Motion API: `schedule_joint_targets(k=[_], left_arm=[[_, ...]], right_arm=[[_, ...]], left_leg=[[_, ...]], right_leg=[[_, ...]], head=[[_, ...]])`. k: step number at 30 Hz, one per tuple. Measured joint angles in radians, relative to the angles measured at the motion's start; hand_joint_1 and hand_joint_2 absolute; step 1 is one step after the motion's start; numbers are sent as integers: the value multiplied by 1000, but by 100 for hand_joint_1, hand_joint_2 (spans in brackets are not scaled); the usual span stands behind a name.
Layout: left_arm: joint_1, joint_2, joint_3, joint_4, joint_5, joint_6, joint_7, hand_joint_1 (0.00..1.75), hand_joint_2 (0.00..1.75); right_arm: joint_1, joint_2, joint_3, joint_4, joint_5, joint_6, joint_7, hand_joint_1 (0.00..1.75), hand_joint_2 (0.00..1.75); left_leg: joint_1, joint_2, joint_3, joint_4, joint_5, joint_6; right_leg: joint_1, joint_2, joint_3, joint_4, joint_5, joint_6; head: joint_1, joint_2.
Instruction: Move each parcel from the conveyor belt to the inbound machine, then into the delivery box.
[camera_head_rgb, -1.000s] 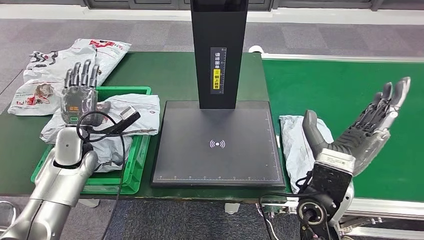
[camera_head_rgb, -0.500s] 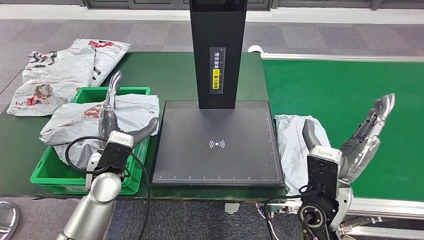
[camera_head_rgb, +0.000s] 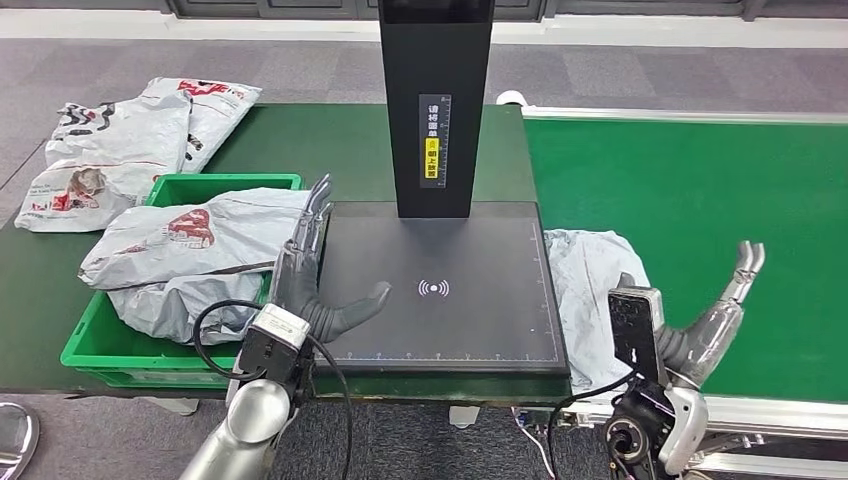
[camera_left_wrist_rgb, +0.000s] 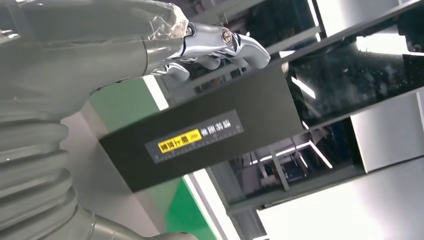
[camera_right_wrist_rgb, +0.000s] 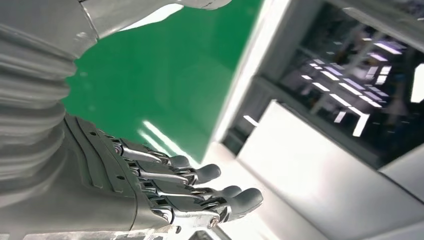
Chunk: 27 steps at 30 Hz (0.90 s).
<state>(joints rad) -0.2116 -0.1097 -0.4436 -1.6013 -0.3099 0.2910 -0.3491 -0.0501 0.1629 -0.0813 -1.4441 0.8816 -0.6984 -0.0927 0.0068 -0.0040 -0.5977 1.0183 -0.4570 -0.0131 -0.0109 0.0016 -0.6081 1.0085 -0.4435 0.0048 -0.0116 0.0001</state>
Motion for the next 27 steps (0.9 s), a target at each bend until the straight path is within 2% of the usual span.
schedule_joint_targets(k=[4, 10, 27], left_arm=[[-1, -16, -11, 17, 12, -16, 1, 0, 175], [-1, -27, -14, 41, 17, -20, 1, 0, 175], [-2, -35, -15, 64, 17, -20, 1, 0, 175]], right_arm=[[0, 0, -39, 71, 20, 0, 38, 0, 175], [0, 0, -82, 142, 28, 0, 40, 0, 175], [0, 0, -99, 183, 28, -1, 40, 0, 175]], left_leg=[[0, 0, 0, 0, 0, 0], [0, 0, 0, 0, 0, 0], [0, 0, 0, 0, 0, 0]], right_leg=[[0, 0, 0, 0, 0, 0], [0, 0, 0, 0, 0, 0], [0, 1, 0, 0, 0, 0]], head=[[0, 0], [0, 0], [0, 0]])
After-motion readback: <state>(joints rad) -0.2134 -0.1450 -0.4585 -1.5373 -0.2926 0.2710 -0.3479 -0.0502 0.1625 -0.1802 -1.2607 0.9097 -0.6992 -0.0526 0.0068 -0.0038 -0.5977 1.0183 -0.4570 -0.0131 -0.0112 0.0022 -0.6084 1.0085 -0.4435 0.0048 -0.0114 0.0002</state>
